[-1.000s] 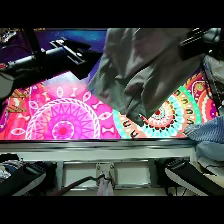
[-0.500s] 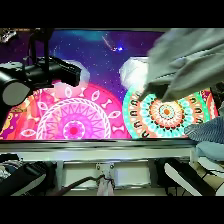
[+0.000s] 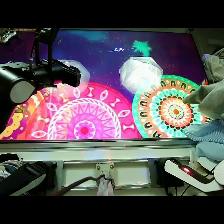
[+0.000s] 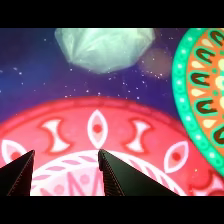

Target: Fold the clothes and pants, and hang the long-sleeved shirts on hangers.

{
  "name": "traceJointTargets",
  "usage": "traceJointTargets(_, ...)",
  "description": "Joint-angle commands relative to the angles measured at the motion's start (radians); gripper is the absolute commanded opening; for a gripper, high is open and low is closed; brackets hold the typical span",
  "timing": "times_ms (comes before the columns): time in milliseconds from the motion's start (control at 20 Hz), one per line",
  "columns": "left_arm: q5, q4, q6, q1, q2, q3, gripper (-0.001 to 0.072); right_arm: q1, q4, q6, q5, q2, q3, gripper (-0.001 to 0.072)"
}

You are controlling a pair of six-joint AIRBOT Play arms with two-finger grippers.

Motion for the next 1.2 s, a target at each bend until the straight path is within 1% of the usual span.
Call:
traceJointTargets(0,-0.002,0.002,-0.003,-0.001,-0.001,0.0,0.0412,-0.028,-0.035,0.114,-0.043,-0.066,0.065,0.0036)
traceJointTargets(100,-0.002,0.002,-0.003,-0.001,-0.001,0.0,0.0412,-0.066,-0.035,0.254,-0.044,-0.072,0.065,0.0036)
traceJointTargets(150,-0.002,0.002,-0.003,-0.001,-0.001,0.0,0.0412,-0.087,-0.036,0.287,-0.05,-0.072,0.066,0.0036)
traceJointTargets(400,-0.001,0.002,-0.002,-0.001,-0.001,0.0,0.0412,-0.16,-0.073,0.283,-0.115,-0.039,0.069,0.0036)
traceJointTargets(550,-0.001,0.002,-0.002,-0.001,-0.001,0.0,0.0412,-0.188,-0.079,0.24,-0.13,-0.01,0.069,0.0036)
traceJointTargets(650,-0.002,0.002,-0.003,-0.001,-0.001,0.0,0.0412,-0.221,-0.079,0.239,-0.129,0.0,0.069,0.0036)
traceJointTargets(900,-0.001,0.002,-0.003,-0.001,-0.001,0.0,0.0412,-0.314,-0.056,0.238,-0.083,0.012,0.069,0.0036)
traceJointTargets(1150,-0.002,0.002,-0.003,-0.001,-0.001,0.0,0.0412,-0.341,-0.042,0.228,-0.024,0.018,0.069,0.0036)
